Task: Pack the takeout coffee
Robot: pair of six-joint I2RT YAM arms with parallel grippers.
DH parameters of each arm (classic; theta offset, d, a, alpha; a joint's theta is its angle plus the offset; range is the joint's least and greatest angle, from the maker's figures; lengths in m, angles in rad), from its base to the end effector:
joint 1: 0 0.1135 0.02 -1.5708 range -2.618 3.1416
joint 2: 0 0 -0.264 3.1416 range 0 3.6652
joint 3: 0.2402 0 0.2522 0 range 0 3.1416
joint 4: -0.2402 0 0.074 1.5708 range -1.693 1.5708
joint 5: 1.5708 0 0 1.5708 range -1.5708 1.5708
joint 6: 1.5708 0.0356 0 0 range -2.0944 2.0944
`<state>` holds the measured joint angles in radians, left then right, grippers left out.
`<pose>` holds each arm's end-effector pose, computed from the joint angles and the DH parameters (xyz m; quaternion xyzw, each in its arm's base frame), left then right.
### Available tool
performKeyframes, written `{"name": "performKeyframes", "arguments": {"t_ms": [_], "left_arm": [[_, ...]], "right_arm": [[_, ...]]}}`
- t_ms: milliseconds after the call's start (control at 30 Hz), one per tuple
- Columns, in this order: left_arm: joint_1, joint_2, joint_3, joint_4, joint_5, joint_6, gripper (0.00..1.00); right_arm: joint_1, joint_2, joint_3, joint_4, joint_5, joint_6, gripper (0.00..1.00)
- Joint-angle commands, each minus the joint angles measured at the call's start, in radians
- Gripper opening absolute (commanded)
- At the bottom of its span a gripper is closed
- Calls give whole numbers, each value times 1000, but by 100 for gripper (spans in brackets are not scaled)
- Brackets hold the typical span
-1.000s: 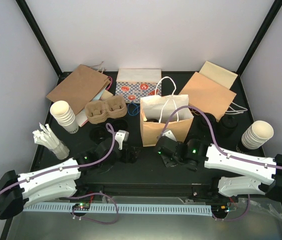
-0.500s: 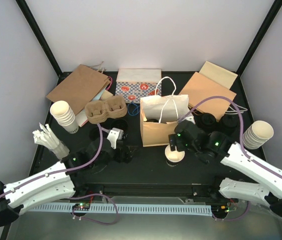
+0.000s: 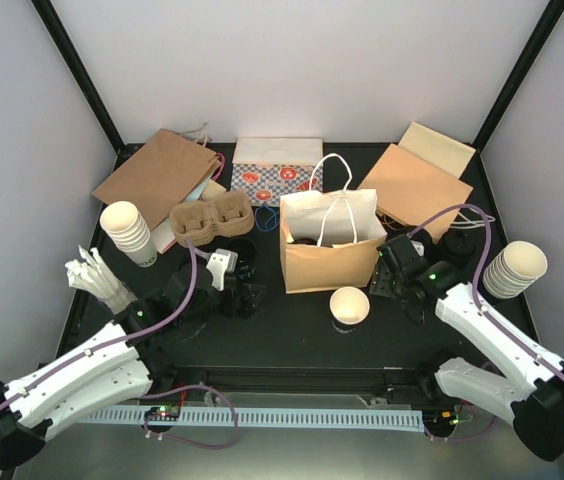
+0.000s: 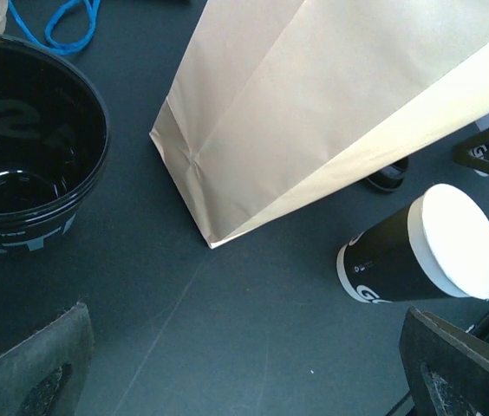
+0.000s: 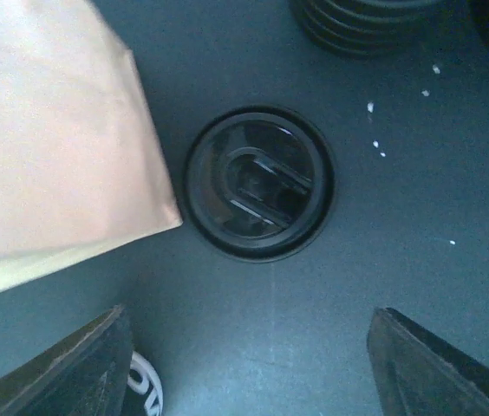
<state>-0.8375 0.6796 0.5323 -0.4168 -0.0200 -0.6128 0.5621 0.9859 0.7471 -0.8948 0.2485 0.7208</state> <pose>0.1065 -0.1172 0.2442 0.0934 0.8709 -0.3134 0.3668 0.1505 0.0845 0.2357 0.1036 0.9635 0.0318 0.2448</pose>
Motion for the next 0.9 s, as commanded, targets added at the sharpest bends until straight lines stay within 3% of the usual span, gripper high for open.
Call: {"name": "performKeyframes", "arguments": {"t_ms": [0, 167, 300, 867], "left_arm": [[9, -28, 20, -27, 38, 10, 99], [11, -44, -3, -8, 56, -5, 99], [10, -45, -13, 2, 59, -8, 99], [12, -40, -17, -7, 51, 5, 99]], "right_arm": [[-61, 56, -42, 101, -2, 78, 74], [-119, 129, -69, 187, -27, 53, 74], [-126, 200, -54, 221, -17, -6, 84], [-178, 416, -7, 333, -76, -78, 91]]}}
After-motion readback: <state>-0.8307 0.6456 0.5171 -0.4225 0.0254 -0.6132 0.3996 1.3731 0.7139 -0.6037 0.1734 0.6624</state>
